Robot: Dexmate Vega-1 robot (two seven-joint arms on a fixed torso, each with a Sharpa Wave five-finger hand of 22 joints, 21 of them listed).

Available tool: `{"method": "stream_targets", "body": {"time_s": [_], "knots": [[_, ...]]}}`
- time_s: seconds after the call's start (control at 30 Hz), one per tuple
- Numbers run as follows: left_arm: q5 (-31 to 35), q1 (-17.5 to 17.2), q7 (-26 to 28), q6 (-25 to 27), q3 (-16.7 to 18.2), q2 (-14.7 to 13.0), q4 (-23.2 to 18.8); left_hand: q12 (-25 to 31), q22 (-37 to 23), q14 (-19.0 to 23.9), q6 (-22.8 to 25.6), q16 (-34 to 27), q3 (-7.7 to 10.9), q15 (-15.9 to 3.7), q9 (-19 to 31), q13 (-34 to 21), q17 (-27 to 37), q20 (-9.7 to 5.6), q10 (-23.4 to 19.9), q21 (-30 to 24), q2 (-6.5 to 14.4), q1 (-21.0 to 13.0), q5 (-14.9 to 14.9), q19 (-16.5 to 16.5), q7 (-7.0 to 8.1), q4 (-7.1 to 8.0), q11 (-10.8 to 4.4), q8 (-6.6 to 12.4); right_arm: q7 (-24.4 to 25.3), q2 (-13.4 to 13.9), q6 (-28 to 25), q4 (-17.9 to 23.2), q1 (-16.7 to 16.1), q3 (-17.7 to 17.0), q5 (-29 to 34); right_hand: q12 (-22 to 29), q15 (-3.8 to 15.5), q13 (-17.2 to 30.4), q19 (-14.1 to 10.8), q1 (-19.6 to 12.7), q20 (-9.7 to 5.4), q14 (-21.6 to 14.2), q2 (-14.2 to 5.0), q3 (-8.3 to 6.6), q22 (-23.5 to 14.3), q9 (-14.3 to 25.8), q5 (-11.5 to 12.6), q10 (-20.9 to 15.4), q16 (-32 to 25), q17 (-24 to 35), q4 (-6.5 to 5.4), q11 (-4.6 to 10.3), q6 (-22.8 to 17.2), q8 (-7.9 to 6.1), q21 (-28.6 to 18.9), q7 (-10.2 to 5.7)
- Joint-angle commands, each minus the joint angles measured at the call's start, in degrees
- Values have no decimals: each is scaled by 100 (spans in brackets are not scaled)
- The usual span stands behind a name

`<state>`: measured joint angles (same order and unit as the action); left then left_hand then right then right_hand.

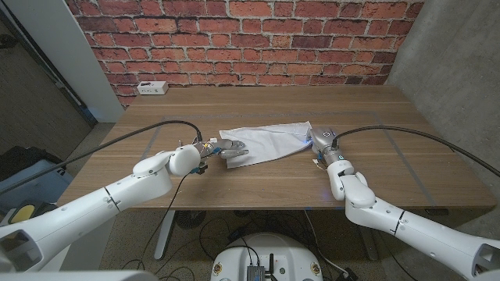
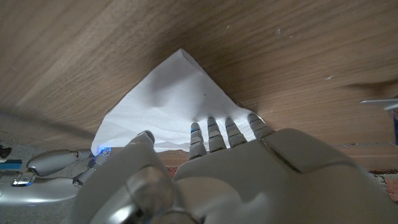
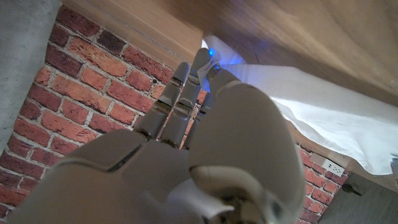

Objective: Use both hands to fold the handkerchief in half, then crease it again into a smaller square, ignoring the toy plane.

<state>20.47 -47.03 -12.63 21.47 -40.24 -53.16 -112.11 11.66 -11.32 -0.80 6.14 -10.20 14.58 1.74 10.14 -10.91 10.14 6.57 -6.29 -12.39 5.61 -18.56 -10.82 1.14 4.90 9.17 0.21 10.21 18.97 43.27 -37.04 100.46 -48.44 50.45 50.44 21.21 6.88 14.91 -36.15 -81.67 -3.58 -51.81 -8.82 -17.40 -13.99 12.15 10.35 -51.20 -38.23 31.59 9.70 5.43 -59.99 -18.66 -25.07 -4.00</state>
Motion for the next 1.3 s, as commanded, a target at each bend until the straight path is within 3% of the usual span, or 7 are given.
{"method": "stream_targets", "body": {"time_s": [0.03,0.4,0.5,0.63,1.3], "knots": [[-50,16,-39,-55,-7,-9,-1,38,-11,47,53,-49,-37,15,13,-18,9,50,-29,-53,7,58,-29,-38,-26,7,21,50,1108,27,747,-456,99,5,653,46,681,67,-20,-132,-565,-53,-2,-11,-30,39,-4,-98,-31,108,7,92,-105,-27,-105,-17],[-93,-23,-43,-54,21,-52,-48,40,-9,41,54,-43,-53,8,13,-18,7,52,-31,-53,12,103,-36,-40,-29,-2,19,48,910,314,1604,-587,597,163,1544,38,683,132,49,-187,-662,-17,12,-2,-39,57,-19,-73,24,197,-18,207,-139,-20,-191,-57],[-92,-25,-46,-51,21,-58,-57,41,-8,43,54,-43,-57,9,13,-18,7,55,-33,-53,13,115,-38,-40,-28,-6,19,48,909,357,1852,-621,724,175,1738,47,683,157,63,-200,-680,-15,15,4,-40,64,-25,-93,44,232,-29,72,-155,-18,-231,-62],[-90,-24,-58,-48,17,-61,-65,43,-8,41,53,-41,-63,4,12,-18,6,59,-38,-53,14,130,-40,-42,-21,-10,26,47,859,397,2154,-641,909,192,2009,50,683,169,71,-208,-699,-13,16,7,-40,67,-27,-102,56,249,-34,61,-182,-25,-252,-80],[-110,-80,-11,15,38,-76,-115,40,-3,34,55,-35,-92,4,11,-17,2,54,-27,-51,7,200,-50,-44,-31,-38,25,46,872,293,3391,-827,1801,337,2946,53,684,234,103,-230,-737,-28,29,29,-35,80,-30,-124,110,341,-56,92,-221,-21,-368,-104]]}}
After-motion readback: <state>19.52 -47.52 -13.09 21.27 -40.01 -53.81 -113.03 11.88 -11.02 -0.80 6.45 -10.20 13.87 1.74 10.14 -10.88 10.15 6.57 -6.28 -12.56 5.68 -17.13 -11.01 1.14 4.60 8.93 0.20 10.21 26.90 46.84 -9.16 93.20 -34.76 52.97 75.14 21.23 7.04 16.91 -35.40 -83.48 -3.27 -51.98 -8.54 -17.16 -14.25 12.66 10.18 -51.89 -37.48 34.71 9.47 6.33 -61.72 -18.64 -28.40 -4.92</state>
